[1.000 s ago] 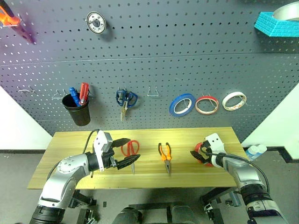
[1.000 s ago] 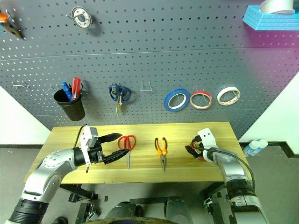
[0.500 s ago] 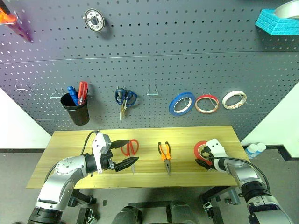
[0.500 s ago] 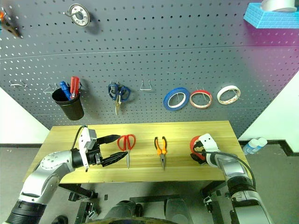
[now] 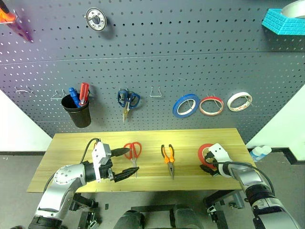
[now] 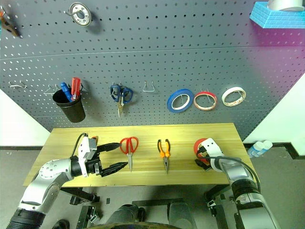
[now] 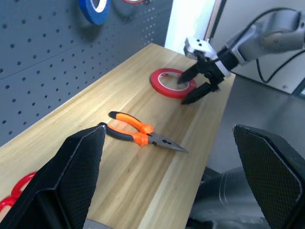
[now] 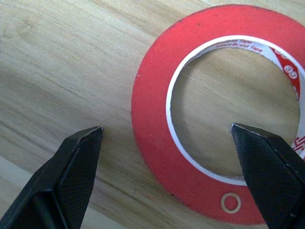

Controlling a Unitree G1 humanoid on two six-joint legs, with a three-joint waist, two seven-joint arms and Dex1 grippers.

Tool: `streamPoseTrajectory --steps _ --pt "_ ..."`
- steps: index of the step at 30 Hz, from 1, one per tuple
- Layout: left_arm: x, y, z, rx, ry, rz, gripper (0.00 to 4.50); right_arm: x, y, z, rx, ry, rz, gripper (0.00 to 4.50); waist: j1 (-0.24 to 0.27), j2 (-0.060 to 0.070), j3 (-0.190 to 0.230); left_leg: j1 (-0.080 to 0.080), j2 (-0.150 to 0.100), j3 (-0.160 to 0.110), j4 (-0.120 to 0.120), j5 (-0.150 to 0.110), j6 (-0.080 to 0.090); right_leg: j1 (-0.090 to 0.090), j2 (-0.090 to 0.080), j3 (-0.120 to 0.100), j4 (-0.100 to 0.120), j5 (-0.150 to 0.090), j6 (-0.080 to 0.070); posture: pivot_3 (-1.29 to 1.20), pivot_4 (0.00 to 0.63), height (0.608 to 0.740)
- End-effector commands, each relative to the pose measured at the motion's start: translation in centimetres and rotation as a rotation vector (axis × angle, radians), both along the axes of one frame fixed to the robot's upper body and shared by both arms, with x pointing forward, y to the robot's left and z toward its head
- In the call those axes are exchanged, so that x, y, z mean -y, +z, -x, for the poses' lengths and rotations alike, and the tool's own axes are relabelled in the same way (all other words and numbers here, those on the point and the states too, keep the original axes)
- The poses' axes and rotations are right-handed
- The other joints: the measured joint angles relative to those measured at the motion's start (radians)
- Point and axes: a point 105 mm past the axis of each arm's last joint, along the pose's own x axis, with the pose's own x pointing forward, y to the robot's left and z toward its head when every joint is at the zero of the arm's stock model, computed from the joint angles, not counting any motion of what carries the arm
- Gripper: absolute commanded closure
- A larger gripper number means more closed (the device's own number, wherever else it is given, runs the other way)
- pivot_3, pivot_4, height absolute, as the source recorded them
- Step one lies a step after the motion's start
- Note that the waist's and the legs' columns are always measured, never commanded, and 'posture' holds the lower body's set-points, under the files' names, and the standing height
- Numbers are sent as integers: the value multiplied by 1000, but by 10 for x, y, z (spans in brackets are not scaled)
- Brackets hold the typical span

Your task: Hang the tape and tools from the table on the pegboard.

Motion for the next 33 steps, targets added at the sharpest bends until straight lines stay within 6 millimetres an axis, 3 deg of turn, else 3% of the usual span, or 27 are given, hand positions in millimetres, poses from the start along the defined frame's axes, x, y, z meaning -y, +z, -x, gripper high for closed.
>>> streamPoseTrajectory --steps 1,7,8,12,19,20,25,27,31,33 --pt "-1 5 3 54 -33 -12 43 -2 -2 0 -9 20 9 0 0 0 0 0 0 0 0 0 0 0 0 0 0 0 0 -129 71 740" --pt "-4 4 7 60 -51 -10 43 -4 -4 1 -19 36 8 0 0 0 0 0 0 0 0 0 0 0 0 0 0 0 0 -127 68 740" --pt "-4 4 7 60 -48 -1 15 -4 -4 1 -21 35 11 194 0 0 0 0 0 0 0 0 0 0 0 0 0 0 0 -127 68 740" --pt "-2 6 8 59 -59 24 0 -6 -7 4 -32 57 25 1241 0 -1 0 0 0 0 0 0 0 0 0 0 0 0 0 -125 69 740" --pt "-5 10 11 57 -75 64 0 -6 -8 5 -35 81 45 3657 1 -1 0 0 0 0 1 0 0 1 0 0 0 0 0 -124 71 740" --pt "-6 10 11 49 -76 71 0 -6 -8 6 -37 83 43 3808 1 -1 0 1 0 0 1 0 0 1 0 0 0 0 0 -125 72 740" --pt "-4 13 14 79 -91 79 0 -11 -4 5 -16 82 -17 3810 1 -1 1 0 0 0 0 0 0 1 0 0 0 0 0 -123 73 740" --pt "-4 14 14 89 -86 79 0 -16 1 4 6 56 -120 3810 1 -1 1 0 0 0 0 0 0 1 0 0 0 0 0 -123 73 740" --pt "-7 13 13 96 -76 71 0 -22 5 13 16 97 -199 3810 3 -3 2 0 0 0 0 0 0 0 0 0 0 0 0 -124 75 740" --pt "-8 12 12 101 -69 68 0 -21 14 11 93 94 -235 3810 3 -3 3 0 1 0 0 0 0 0 0 0 0 0 0 -125 76 740"
